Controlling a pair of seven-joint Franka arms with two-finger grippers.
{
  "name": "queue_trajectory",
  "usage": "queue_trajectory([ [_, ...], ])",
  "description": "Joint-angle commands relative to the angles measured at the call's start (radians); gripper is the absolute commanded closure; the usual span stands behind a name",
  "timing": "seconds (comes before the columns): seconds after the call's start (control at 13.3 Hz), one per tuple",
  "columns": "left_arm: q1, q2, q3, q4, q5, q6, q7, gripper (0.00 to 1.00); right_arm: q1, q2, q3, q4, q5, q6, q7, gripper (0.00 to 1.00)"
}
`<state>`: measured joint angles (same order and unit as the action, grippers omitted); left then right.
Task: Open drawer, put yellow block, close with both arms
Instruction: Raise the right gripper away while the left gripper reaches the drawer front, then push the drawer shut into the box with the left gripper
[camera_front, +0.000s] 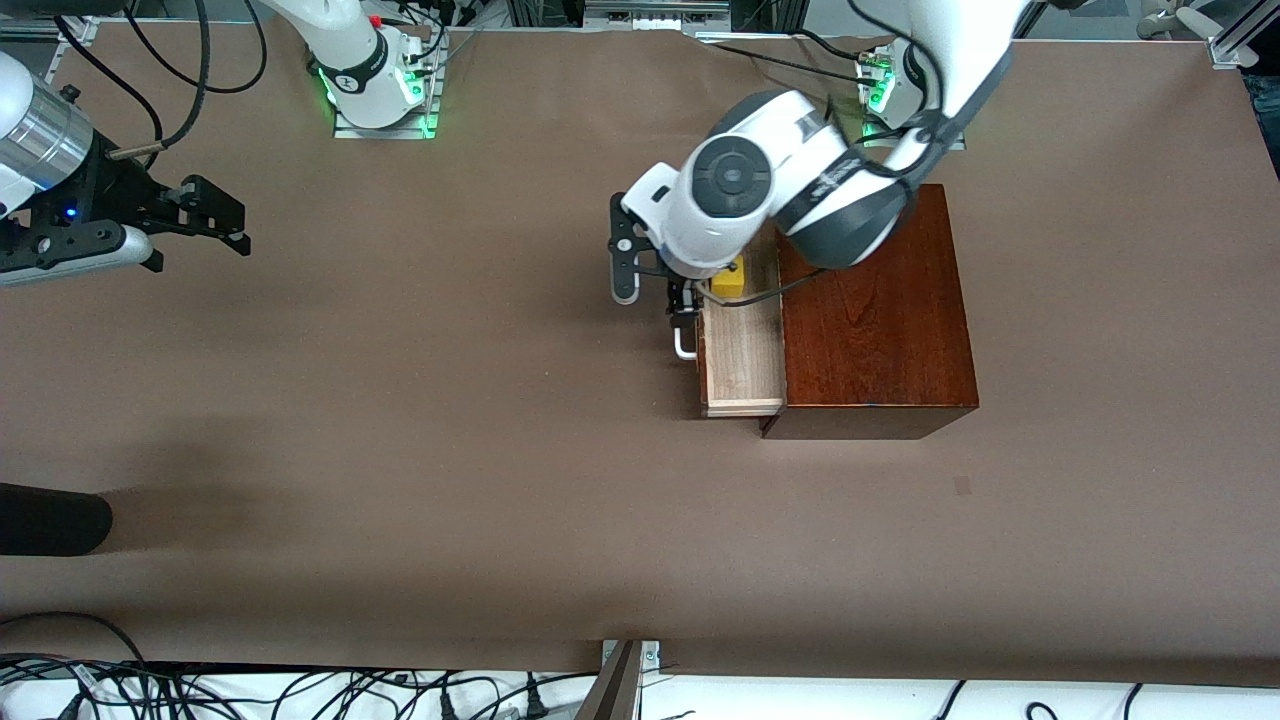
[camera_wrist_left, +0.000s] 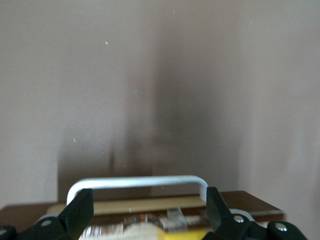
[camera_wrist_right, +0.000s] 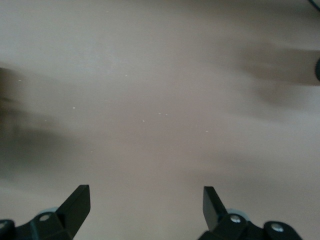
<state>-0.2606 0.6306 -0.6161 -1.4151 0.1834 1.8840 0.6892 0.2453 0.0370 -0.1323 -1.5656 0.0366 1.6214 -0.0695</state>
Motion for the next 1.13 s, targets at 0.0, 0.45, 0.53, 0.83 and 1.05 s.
queue_trajectory([
  [0.0,-0.098,0.063,0.007,0.042,0.090,0.061,0.006,0.00,-0.004,-0.008,0.010,0.009,-0.033,-0.011,0.023,0.00],
  [0.45,-0.111,0.093,0.068,-0.030,0.241,-0.024,-0.020,0.00,-0.006,-0.008,0.007,0.028,-0.032,-0.012,0.020,0.00],
  [0.53,-0.109,0.089,0.068,-0.027,0.260,-0.086,-0.020,0.00,-0.006,-0.008,0.007,0.038,-0.037,-0.015,0.020,0.00],
  [0.83,-0.042,0.084,0.090,-0.025,0.289,-0.201,-0.002,0.00,-0.001,-0.005,0.010,0.039,-0.038,-0.005,0.023,0.00],
  [1.05,-0.005,0.078,0.090,-0.015,0.289,-0.256,0.032,0.00,-0.004,-0.006,0.007,0.042,-0.038,-0.005,0.025,0.00],
])
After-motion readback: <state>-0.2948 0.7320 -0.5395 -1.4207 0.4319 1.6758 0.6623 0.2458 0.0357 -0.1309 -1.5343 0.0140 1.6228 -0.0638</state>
